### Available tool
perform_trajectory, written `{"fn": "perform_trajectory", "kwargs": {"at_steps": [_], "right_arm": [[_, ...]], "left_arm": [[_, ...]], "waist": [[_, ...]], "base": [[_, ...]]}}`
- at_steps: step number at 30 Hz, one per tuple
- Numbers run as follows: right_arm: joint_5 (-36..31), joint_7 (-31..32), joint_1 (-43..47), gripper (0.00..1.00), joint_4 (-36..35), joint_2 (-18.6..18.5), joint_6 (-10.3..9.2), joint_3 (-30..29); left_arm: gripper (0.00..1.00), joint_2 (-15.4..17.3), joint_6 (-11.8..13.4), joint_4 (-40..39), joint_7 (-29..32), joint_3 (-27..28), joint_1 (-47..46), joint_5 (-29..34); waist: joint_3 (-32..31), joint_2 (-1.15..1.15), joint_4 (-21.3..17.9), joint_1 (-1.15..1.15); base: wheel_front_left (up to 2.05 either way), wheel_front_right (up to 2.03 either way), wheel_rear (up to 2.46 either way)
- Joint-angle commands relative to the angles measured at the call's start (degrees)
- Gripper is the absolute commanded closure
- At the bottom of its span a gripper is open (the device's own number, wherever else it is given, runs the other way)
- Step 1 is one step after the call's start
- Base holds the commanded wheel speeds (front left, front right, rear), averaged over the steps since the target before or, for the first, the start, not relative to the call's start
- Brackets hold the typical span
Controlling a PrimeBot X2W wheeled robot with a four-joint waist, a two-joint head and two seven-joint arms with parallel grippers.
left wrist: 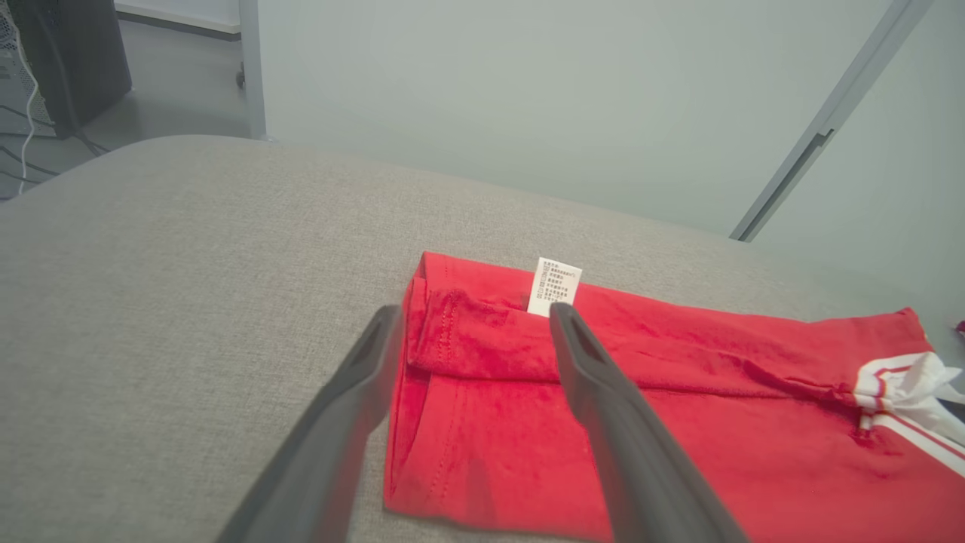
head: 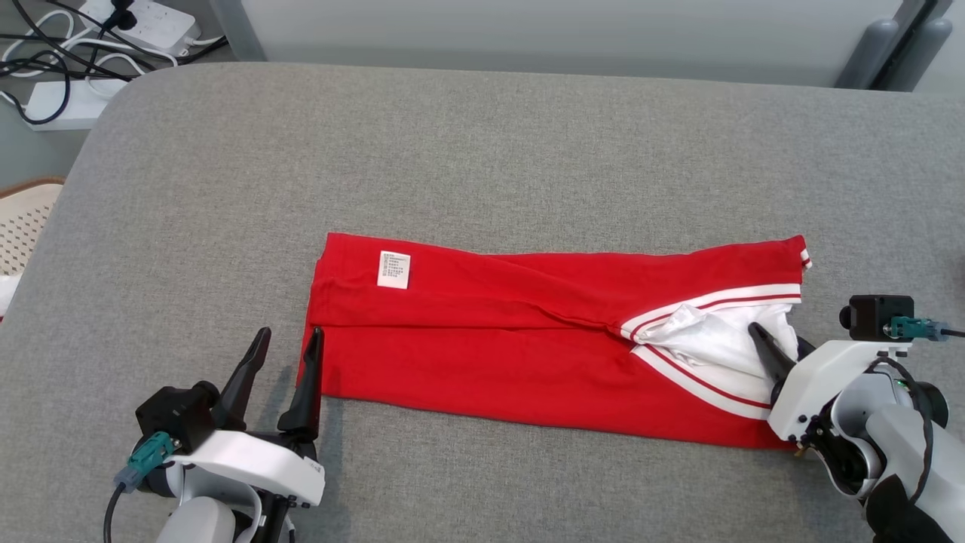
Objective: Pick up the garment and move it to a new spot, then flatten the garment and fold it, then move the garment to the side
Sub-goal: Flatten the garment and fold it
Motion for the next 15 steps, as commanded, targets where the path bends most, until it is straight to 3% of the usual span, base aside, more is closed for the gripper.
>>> {"fn": "perform_trajectory", "kwargs": {"at_steps": [1, 3, 5, 10, 15], "right_arm": [[0.6, 1.7, 3.1, 0.59, -0.5, 1.3, 0.28, 2.3], [1.2, 1.6, 3.0, 0.7, -1.0, 1.3, 0.28, 2.4], [1.4, 0.1, 2.5, 1.0, -1.2, 1.0, 0.28, 1.9], [2.0, -5.4, 1.3, 1.0, -0.2, -0.1, 0.28, -1.0], [2.9, -7.2, 1.1, 1.0, 0.6, -1.1, 0.28, -3.0]], "left_arm": [[0.0, 1.2, -0.4, -1.1, -0.8, 2.2, -1.5, 0.4], [0.0, 1.2, -0.4, -1.0, -0.8, 2.3, -1.3, 0.4], [0.0, 1.2, -0.4, -1.0, -0.8, 2.1, -1.3, 0.1], [0.0, 1.5, -0.4, -1.3, -0.8, 1.6, -1.2, -0.6], [0.0, 1.7, -0.4, -1.6, -0.8, 1.3, -0.9, -1.1]], "waist": [[-0.2, 0.0, 0.0, 0.0], [-0.3, 0.0, 0.1, 0.0], [-0.4, 0.0, 0.1, 0.0], [-0.6, 0.0, -0.2, 0.0], [-1.2, 0.0, -1.1, 0.0]], "base": [[0.0, 0.0, 0.0], [0.0, 0.0, 0.0], [0.0, 0.0, 0.0], [0.0, 0.0, 0.0], [0.0, 0.0, 0.0]]}}
